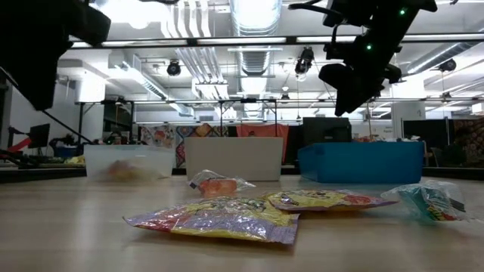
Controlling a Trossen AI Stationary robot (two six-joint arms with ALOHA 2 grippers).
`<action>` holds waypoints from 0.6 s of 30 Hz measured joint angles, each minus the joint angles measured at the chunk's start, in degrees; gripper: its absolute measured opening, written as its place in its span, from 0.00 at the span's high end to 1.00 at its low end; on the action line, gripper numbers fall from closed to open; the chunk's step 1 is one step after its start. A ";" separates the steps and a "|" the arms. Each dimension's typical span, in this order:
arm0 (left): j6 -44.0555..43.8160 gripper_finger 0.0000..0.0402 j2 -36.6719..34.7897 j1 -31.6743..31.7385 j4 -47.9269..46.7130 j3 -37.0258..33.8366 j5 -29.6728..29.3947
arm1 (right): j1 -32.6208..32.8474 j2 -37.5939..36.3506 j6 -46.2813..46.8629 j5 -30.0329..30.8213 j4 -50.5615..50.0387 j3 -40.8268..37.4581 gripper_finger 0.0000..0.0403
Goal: Sort candy
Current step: Put the brown chocolate into the white bin
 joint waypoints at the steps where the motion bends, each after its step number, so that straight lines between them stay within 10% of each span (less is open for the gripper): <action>1: -0.66 0.68 0.57 0.00 -0.17 0.00 1.08 | 0.00 0.00 0.41 -0.14 -0.02 -0.08 0.58; 18: -4.75 0.68 17.63 0.06 -6.11 -1.62 19.02 | 1.06 -0.02 1.17 -0.26 -0.09 -0.24 0.54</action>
